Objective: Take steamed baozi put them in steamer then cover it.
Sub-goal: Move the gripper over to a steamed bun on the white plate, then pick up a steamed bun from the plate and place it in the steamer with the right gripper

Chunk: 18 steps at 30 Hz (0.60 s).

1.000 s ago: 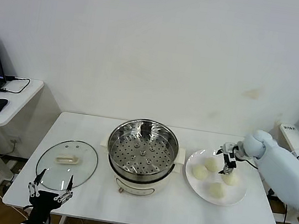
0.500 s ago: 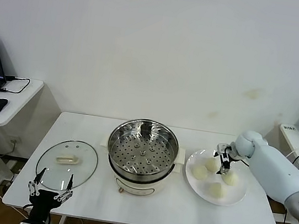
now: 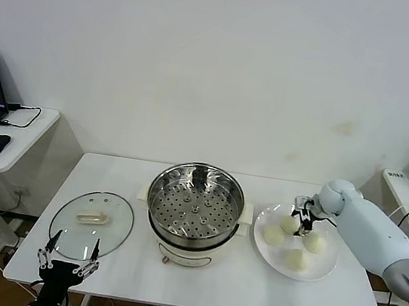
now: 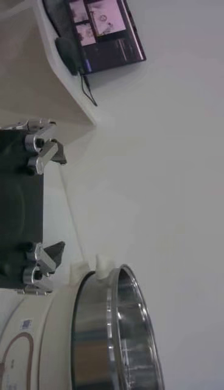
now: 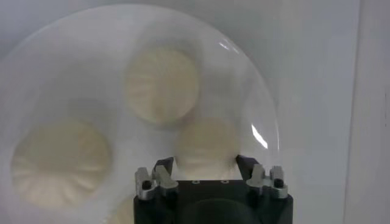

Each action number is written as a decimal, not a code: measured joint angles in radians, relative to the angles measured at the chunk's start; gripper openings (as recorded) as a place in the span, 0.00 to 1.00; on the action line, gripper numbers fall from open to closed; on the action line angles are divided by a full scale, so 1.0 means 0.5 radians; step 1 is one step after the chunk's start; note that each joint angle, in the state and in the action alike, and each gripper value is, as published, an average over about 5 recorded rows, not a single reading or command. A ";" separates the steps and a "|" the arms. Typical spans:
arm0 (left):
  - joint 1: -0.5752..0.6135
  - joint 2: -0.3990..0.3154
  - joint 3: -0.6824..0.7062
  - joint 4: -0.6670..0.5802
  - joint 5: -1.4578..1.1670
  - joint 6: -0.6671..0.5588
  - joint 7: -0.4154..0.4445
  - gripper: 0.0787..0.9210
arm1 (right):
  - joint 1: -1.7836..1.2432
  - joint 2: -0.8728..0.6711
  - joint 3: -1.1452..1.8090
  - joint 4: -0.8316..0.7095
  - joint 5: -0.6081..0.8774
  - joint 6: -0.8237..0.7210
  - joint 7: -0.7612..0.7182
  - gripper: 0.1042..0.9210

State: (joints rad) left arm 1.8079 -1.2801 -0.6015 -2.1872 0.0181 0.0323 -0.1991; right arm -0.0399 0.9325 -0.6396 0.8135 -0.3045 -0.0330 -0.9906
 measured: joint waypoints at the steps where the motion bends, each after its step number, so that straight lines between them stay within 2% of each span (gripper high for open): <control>1: -0.001 0.000 -0.001 0.000 0.002 -0.001 -0.001 0.88 | 0.006 -0.004 -0.004 0.004 0.004 0.001 -0.002 0.57; 9: -0.010 0.009 -0.002 -0.010 0.004 -0.003 -0.002 0.88 | 0.092 -0.075 -0.047 0.099 0.075 -0.010 -0.037 0.57; 18: -0.011 0.016 0.014 -0.023 0.008 -0.006 -0.006 0.88 | 0.352 -0.271 -0.214 0.397 0.343 -0.069 -0.082 0.58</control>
State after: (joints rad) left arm 1.8023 -1.2720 -0.5946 -2.1989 0.0224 0.0292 -0.2020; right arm 0.1359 0.7968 -0.7468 1.0122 -0.1329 -0.0675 -1.0317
